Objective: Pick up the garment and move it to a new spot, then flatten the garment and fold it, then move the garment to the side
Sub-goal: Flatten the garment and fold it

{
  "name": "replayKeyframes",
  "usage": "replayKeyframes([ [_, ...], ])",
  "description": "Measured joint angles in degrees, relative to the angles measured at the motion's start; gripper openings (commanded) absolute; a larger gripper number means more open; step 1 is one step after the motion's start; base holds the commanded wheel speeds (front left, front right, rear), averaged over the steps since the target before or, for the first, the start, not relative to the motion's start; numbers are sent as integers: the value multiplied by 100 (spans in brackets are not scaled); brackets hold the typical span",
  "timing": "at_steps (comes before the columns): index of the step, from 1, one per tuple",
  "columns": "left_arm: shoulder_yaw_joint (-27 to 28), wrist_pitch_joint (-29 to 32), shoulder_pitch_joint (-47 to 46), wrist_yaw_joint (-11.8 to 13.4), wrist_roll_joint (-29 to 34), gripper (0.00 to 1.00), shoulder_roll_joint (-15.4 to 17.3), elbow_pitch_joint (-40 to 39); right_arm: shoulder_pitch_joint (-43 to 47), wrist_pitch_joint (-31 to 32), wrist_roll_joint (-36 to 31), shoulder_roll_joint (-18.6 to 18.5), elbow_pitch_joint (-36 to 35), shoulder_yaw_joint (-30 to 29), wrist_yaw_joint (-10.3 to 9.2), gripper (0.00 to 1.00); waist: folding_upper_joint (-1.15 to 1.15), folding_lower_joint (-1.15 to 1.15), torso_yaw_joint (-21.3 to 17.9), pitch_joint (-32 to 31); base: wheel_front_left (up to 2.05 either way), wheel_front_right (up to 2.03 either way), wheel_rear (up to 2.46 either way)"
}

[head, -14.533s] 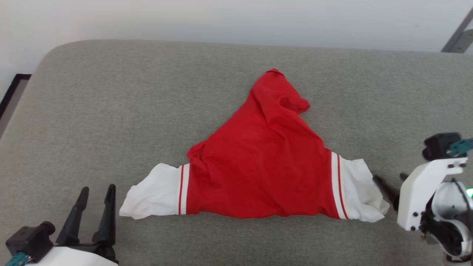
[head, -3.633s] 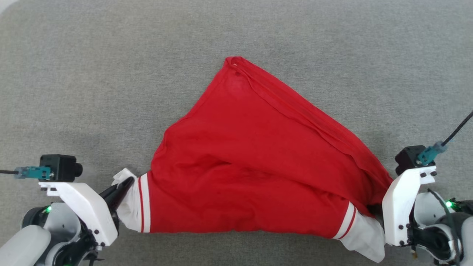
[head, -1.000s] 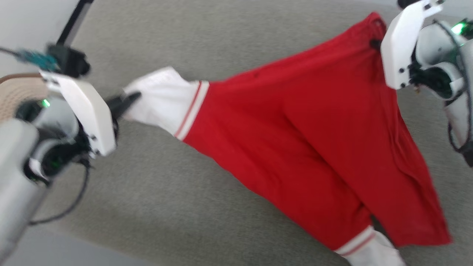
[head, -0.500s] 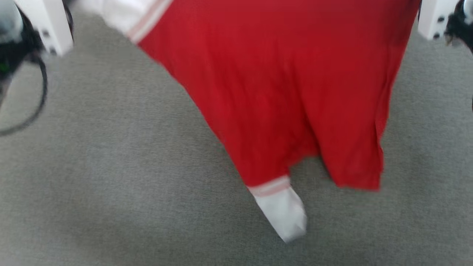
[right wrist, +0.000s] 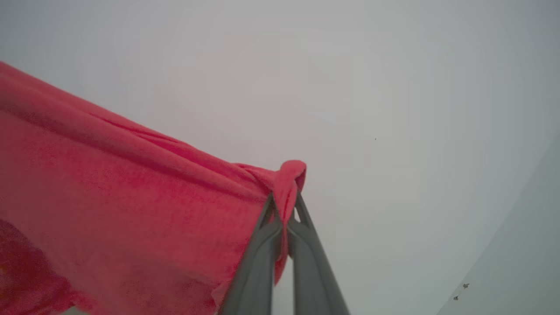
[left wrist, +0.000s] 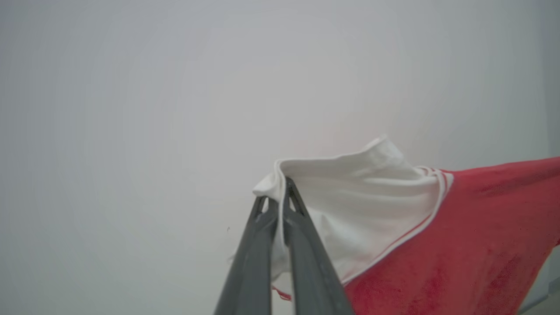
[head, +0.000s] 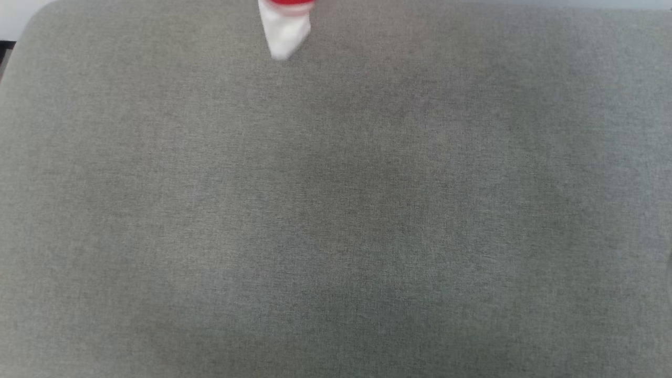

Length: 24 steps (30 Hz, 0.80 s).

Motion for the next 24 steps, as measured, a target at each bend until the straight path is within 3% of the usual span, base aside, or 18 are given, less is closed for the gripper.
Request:
replayKeyframes([
  [4,-379,64,498,-98,-99,0,77,130,330,152,35,38,371,122,0,0,0,0,27,-63,0,0,0],
  [11,-1023,831,1965,-133,-975,0,448,-303,1410,776,748,-98,658,612,0,0,0,0,81,-114,0,0,0],
  [18,-1255,1506,3306,-134,-1763,0,757,-900,2470,1490,1586,-353,233,1031,1,0,0,0,161,-181,0,0,0],
  [24,-1336,1894,4060,155,-2156,0,1002,-1579,3208,2004,1986,-577,-417,1245,0,0,0,0,191,-228,0,0,0],
])
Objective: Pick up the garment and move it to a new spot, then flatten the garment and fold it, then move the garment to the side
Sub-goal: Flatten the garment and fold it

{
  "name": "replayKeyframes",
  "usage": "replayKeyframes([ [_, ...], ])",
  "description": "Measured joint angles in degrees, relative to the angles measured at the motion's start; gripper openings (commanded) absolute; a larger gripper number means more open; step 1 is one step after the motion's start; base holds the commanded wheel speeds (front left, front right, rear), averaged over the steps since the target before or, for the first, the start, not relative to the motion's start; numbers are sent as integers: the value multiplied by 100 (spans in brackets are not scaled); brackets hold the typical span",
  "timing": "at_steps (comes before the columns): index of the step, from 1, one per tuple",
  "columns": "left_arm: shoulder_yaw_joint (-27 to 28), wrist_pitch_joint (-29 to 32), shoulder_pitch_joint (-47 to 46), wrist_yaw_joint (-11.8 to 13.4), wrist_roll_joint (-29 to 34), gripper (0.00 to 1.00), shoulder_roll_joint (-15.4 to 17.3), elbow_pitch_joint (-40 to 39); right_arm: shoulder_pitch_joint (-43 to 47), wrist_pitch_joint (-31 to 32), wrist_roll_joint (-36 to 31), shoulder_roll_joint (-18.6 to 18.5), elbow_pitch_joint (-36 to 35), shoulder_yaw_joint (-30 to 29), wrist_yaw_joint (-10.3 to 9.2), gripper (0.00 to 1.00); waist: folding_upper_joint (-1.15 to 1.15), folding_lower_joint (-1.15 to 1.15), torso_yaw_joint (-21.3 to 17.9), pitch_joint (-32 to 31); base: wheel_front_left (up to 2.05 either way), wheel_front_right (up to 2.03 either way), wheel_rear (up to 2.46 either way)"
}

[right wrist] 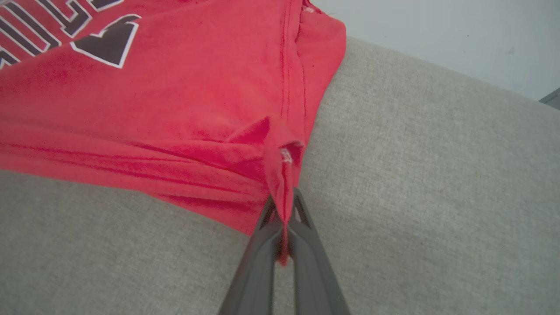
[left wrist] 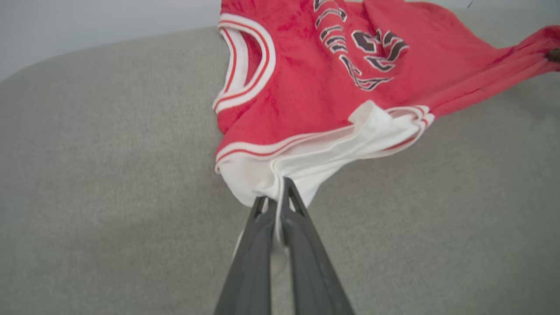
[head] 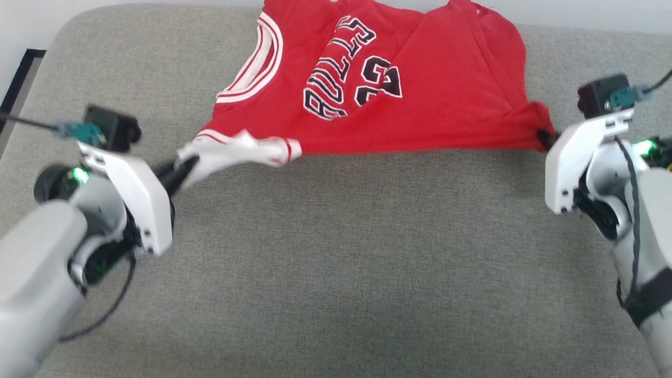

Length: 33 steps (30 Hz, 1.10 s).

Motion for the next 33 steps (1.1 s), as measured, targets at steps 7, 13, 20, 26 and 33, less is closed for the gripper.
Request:
replayKeyframes([
  [7,-162,422,976,630,-360,0,437,-1107,998,697,365,-268,-1015,-58,0,0,0,0,16,-38,0,0,0],
  [13,-233,516,1711,1131,-639,0,778,-1951,1828,1302,572,-416,-1994,-146,-1,0,0,0,-5,-32,0,0,0],
  [20,-327,549,2341,1552,-842,0,1022,-2601,2796,2089,979,-725,-3138,-83,-1,0,0,0,-50,-10,0,0,0],
  [26,-414,458,2657,1702,-917,0,1076,-2871,3493,2503,1322,-856,-3819,-180,-2,0,0,0,-85,43,0,0,0],
  [33,-428,457,2768,1814,-950,0,1199,-2977,3980,2775,1549,-854,-4250,-292,-2,0,0,0,-128,61,0,0,0],
])
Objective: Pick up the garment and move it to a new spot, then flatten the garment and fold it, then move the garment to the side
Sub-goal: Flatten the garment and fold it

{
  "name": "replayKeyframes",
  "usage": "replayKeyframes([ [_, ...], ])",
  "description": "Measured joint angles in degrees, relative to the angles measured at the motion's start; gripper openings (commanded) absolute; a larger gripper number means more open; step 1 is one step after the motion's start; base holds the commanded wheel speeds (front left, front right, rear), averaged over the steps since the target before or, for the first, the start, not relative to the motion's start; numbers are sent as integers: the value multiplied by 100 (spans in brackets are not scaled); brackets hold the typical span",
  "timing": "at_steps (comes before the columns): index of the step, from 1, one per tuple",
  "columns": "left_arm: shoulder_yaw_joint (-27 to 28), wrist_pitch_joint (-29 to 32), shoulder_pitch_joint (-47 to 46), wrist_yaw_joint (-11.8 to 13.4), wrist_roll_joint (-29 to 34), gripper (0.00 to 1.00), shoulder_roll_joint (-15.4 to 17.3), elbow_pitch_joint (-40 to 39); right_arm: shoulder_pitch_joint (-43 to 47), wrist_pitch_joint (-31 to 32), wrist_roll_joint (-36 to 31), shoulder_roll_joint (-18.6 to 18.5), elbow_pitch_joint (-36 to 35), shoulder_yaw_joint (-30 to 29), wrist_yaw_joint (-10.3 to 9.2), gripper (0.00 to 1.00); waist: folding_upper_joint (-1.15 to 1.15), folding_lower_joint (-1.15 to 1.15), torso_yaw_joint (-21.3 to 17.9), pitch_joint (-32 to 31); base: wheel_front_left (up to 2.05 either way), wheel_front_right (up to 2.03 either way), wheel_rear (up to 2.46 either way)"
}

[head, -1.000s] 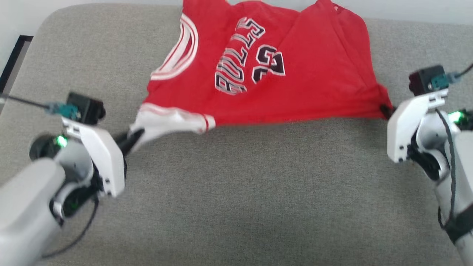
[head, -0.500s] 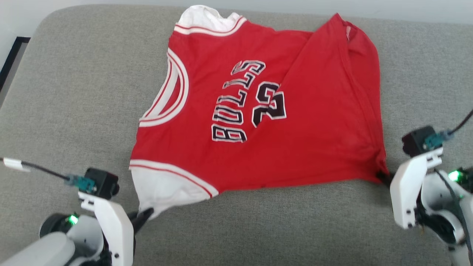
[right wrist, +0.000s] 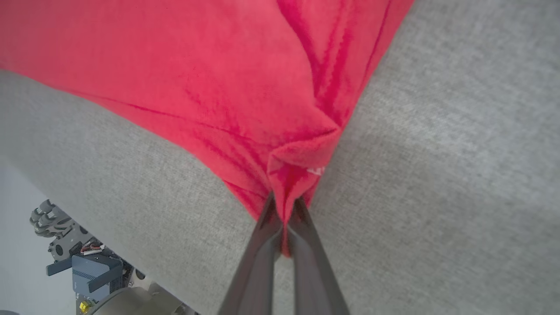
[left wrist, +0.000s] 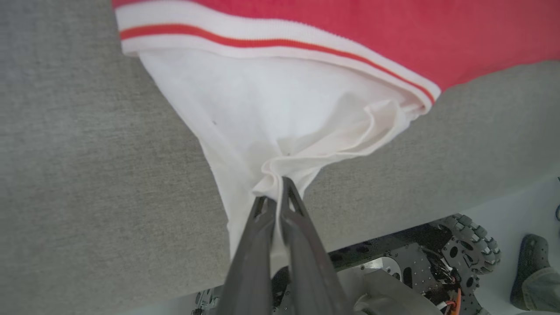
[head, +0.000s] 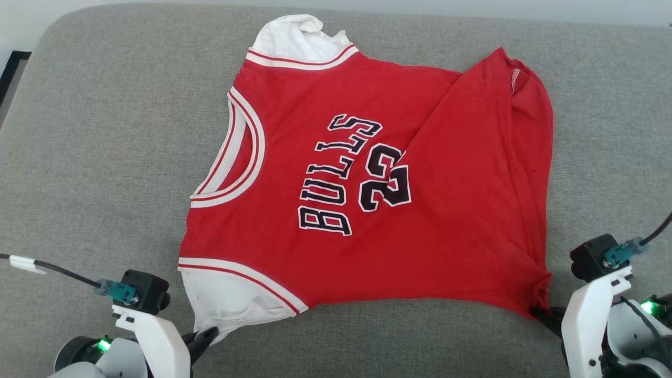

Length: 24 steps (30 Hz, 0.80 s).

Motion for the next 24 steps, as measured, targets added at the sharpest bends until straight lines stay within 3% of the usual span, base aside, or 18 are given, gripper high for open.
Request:
replayKeyframes([
  [8,138,-62,52,92,-11,0,287,-145,326,100,145,89,-298,-234,1,0,0,0,-48,-27,0,0,0],
  [18,557,63,-663,187,447,0,989,-794,397,107,30,434,-988,-805,1,0,0,0,-97,-108,0,0,0],
  [21,649,175,-1085,68,711,0,1022,-811,119,86,-181,615,-1087,-913,1,0,0,0,-134,-85,0,0,0],
  [24,698,286,-1555,-204,956,0,892,-533,-278,12,-492,693,-1040,-906,1,0,0,0,-178,-17,0,0,0],
])
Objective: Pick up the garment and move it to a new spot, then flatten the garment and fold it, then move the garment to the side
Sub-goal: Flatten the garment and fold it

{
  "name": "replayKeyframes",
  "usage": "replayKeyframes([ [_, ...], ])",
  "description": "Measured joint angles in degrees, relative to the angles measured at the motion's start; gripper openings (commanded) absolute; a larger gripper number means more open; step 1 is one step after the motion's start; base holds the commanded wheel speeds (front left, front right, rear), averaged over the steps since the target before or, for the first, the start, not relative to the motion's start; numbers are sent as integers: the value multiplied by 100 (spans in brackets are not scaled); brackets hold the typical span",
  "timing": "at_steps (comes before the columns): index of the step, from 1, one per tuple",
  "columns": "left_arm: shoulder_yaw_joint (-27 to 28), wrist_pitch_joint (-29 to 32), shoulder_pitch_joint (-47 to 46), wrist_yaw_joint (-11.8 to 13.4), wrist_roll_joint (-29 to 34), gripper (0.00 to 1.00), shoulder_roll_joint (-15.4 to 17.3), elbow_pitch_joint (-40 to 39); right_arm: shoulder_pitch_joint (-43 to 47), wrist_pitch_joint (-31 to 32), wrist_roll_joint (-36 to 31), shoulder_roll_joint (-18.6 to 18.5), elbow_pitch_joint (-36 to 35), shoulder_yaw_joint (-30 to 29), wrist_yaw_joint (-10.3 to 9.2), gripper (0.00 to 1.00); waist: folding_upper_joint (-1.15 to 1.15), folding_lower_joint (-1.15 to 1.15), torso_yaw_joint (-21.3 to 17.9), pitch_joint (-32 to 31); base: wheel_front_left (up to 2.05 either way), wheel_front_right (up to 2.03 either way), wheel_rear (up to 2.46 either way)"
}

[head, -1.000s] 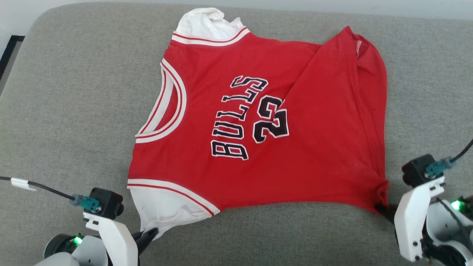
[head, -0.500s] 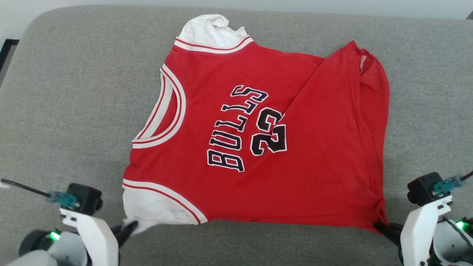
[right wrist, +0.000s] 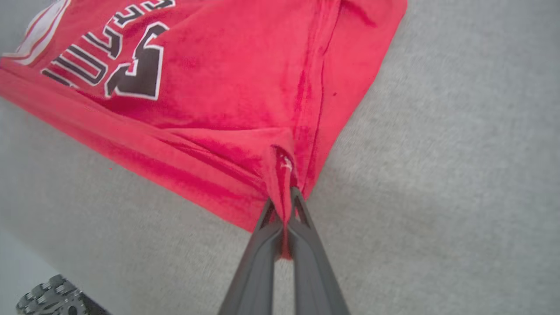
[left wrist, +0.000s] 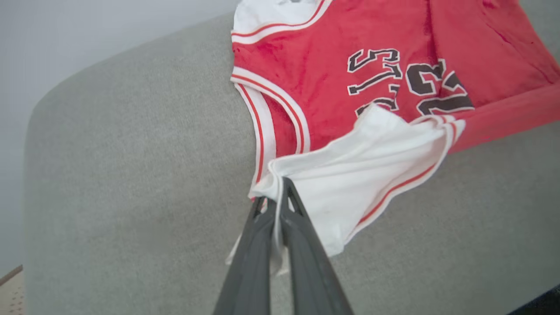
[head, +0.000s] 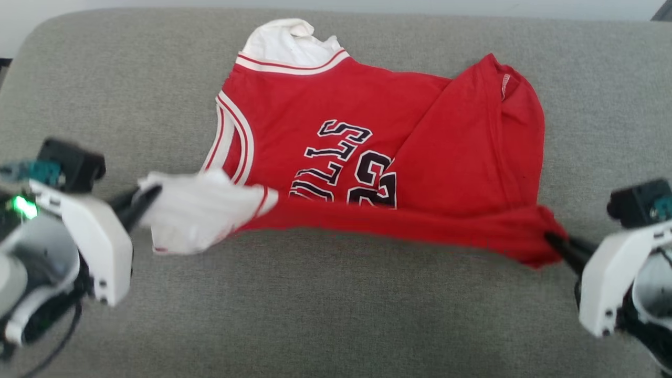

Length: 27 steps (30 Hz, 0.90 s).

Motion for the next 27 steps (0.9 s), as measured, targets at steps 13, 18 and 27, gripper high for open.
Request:
replayKeyframes([
  [13,-254,63,-2036,-1586,858,0,-1477,3000,-2207,-903,-824,396,1791,493,0,0,0,0,-193,578,0,0,0],
  [18,-426,-37,-2368,-1807,864,0,-1967,4016,-2691,-1155,-922,458,2548,703,0,0,0,0,-252,791,0,0,0],
  [27,-784,130,-2597,-1880,456,41,-2515,5166,-3227,-1213,-964,531,3459,1017,0,85,0,0,-313,974,0,0,0],
])
